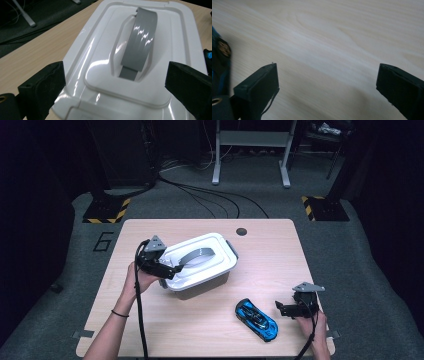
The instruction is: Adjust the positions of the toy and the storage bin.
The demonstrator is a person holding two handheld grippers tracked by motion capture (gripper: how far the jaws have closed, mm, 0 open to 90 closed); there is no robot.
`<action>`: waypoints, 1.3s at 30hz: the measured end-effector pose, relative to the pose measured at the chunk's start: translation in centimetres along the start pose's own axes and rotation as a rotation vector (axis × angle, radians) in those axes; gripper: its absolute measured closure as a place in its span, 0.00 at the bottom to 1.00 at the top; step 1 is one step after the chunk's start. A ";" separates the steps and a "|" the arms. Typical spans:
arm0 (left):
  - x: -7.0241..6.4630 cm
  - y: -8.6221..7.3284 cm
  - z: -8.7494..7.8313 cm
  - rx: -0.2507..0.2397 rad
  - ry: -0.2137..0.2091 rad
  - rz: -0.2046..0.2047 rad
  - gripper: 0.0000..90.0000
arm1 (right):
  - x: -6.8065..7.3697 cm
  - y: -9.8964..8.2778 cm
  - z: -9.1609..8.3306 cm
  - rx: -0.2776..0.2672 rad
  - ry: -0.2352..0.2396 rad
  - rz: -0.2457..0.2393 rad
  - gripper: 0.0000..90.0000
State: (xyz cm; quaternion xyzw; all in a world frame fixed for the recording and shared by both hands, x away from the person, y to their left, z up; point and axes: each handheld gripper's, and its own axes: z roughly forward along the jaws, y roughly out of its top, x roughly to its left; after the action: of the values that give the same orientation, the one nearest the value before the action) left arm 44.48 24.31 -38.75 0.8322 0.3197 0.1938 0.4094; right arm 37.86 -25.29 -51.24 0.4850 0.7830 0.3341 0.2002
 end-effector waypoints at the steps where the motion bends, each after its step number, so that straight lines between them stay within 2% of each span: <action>1: 0.1 -0.3 -0.2 0.000 0.003 -0.015 0.02 | 0.2 0.6 -0.2 -0.005 0.014 0.010 0.05; 4: 0.4 -1.4 -0.7 -0.001 0.009 -0.054 0.00 | 0.8 2.8 -0.8 -0.048 0.033 -0.004 0.08; 8: 0.2 -2.5 -1.1 0.004 0.006 -0.069 0.00 | 1.9 6.0 -1.5 -0.091 0.053 -0.035 0.14; 11: 0.1 -3.1 -1.2 0.006 0.005 -0.081 0.00 | 2.7 8.5 -1.7 -0.119 0.078 -0.038 0.15; 17: -0.2 -3.9 -1.5 0.007 -0.013 -0.116 0.00 | 4.7 13.0 -0.6 -0.104 0.098 -0.082 0.23; 21: -0.2 -4.2 -1.7 0.007 -0.028 -0.127 0.00 | 5.8 15.6 1.1 -0.073 0.117 -0.093 0.37; 27: -0.5 -4.5 -1.9 0.008 -0.072 -0.143 0.00 | 6.8 18.1 3.2 -0.060 0.160 -0.084 0.58; 33: -0.9 -4.4 -1.5 0.013 -0.120 -0.161 0.01 | 7.1 19.4 4.8 -0.043 0.194 -0.066 0.73; 35: -1.0 -4.4 -1.3 0.014 -0.129 -0.172 0.01 | 7.0 19.5 5.2 -0.036 0.203 -0.063 0.76; 37: -1.0 -4.3 -1.4 0.020 -0.132 -0.170 0.00 | 6.7 19.5 5.5 -0.029 0.232 -0.029 0.79; 39: -1.1 -4.3 -1.4 0.027 -0.138 -0.170 0.00 | 6.5 19.5 5.9 -0.017 0.244 -0.018 0.80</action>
State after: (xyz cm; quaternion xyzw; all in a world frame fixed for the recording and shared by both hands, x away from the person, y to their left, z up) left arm 41.25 26.31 -41.45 0.8189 0.3628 0.0961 0.4342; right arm 50.93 -11.61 -41.34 0.4318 0.8030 0.3956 0.1105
